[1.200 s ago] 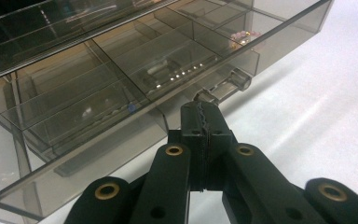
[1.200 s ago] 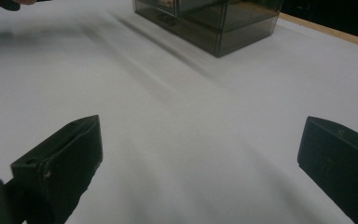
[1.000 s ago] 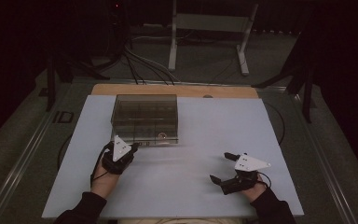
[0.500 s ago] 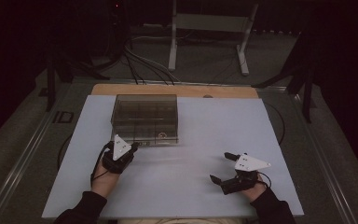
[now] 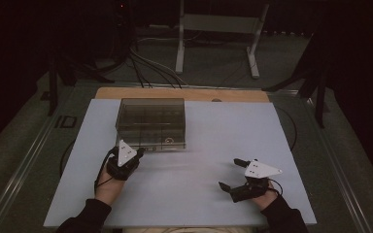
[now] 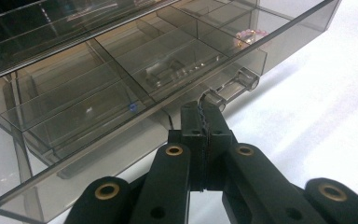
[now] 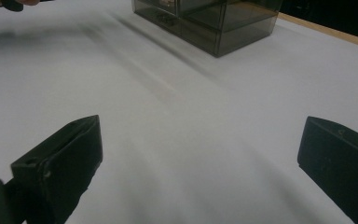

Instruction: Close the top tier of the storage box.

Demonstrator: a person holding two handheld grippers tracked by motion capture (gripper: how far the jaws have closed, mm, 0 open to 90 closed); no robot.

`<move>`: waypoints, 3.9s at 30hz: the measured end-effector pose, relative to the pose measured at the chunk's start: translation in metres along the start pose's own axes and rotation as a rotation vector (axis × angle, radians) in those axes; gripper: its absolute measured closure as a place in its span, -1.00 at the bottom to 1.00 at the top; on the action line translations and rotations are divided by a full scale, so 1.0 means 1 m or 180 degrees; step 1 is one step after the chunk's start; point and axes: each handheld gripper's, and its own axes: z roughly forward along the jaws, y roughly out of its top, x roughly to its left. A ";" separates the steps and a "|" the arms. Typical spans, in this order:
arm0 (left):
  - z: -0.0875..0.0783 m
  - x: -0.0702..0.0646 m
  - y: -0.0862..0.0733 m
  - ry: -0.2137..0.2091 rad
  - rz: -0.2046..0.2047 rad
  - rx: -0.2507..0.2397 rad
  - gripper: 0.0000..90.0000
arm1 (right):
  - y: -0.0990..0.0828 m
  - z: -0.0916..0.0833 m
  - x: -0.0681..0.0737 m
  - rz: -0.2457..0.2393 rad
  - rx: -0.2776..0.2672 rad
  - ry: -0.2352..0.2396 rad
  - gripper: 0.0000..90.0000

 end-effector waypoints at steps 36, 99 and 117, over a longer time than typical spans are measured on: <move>0.010 0.010 0.005 0.0062 -0.0048 -0.0001 0.99 | 0.000 -0.001 0.000 -0.0003 0.0001 -0.0003 -1.00; 0.025 0.022 0.010 0.0092 -0.0070 0.0054 0.99 | 0.000 -0.002 0.000 0.0002 0.0005 -0.0014 -1.00; 0.029 0.024 0.013 0.0115 -0.0063 0.0065 0.99 | 0.000 -0.002 0.000 0.0000 0.0007 -0.0016 -1.00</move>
